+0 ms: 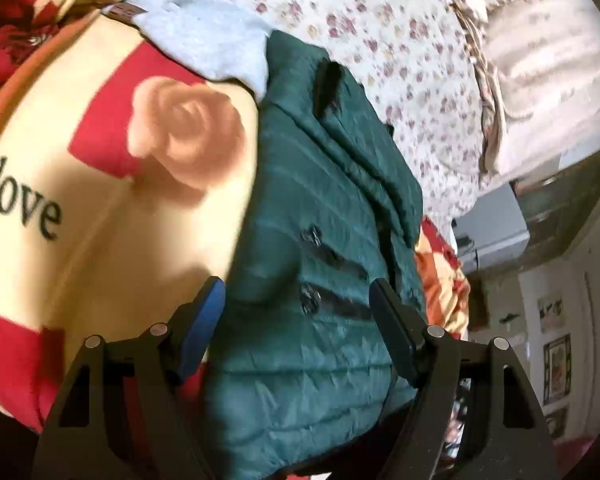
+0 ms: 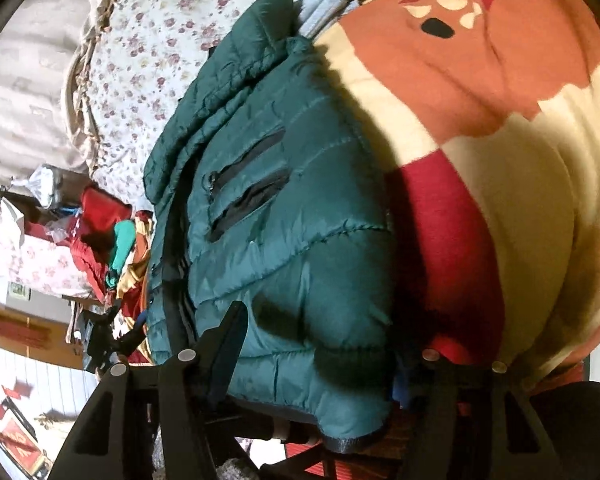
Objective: Fold large clothes
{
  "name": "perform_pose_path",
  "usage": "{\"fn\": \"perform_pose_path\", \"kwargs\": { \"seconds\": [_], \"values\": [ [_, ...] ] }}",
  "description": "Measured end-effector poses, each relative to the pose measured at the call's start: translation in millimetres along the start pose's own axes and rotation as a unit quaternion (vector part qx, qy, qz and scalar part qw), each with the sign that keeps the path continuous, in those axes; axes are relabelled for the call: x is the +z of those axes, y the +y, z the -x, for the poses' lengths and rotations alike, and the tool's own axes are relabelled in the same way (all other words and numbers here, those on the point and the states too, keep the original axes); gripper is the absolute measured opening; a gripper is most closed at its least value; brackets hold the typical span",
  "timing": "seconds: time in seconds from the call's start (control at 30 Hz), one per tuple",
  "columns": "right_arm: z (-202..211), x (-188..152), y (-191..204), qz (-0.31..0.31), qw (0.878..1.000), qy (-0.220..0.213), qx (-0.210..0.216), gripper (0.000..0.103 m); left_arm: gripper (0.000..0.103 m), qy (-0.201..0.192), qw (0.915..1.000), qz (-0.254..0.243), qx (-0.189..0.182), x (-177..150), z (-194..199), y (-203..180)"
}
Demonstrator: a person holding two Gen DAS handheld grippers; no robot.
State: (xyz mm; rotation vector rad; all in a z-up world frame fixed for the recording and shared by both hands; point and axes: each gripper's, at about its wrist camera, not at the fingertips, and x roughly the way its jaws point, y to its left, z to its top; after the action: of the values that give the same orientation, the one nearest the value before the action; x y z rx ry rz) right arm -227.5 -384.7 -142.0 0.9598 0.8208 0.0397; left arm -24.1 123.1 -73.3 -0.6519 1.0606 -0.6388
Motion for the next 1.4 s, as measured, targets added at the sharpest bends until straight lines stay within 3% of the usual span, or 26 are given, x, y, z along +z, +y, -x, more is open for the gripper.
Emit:
{"fn": "perform_pose_path", "kwargs": {
  "seconds": [0.1,0.27,0.4,0.6,0.7,0.83,0.9,0.93,0.97,1.13,1.4],
  "values": [
    [-6,0,0,-0.002,1.000,0.003,-0.003,0.061,0.074,0.037,0.9993,0.006,0.006,-2,-13,5],
    [-6,0,-1,-0.001,1.000,0.005,0.001,0.061,0.074,0.063,0.9976,-0.029,0.005,-24,-22,-3],
    [-4,-3,-2,-0.007,1.000,0.006,0.023,0.061,0.074,0.090,0.9948,-0.040,-0.022,-45,-21,-8],
    [7,-10,1,-0.002,0.998,-0.009,0.054,0.061,0.071,0.093,0.9934,-0.067,-0.012,-64,-20,-22],
    [1,-8,0,-0.004,1.000,-0.001,0.030,0.055,0.067,0.090,0.9930,-0.075,0.010,-66,-21,-26],
    [-7,-8,7,0.019,1.000,0.011,-0.006,0.054,0.067,0.093,0.9903,-0.090,0.051,-73,-27,-31],
    [-7,-9,13,0.036,0.999,0.014,-0.023,0.045,0.058,0.099,0.9849,-0.113,0.086,-78,-31,-38],
    [-6,-10,14,0.041,0.999,0.015,-0.033,0.034,0.034,0.099,0.9814,-0.124,0.109,-79,-31,-42],
    [-6,-9,15,0.042,0.998,0.015,-0.035,0.025,0.018,0.099,0.9790,-0.129,0.123,-78,-30,-43],
    [19,0,29,0.047,0.999,-0.007,-0.011,0.016,0.012,0.083,0.9894,-0.098,0.068,-60,-5,-49],
    [51,28,87,0.093,0.994,-0.048,0.024,0.014,0.011,0.047,0.9935,-0.097,0.035,-25,17,-89]
  ]
}}
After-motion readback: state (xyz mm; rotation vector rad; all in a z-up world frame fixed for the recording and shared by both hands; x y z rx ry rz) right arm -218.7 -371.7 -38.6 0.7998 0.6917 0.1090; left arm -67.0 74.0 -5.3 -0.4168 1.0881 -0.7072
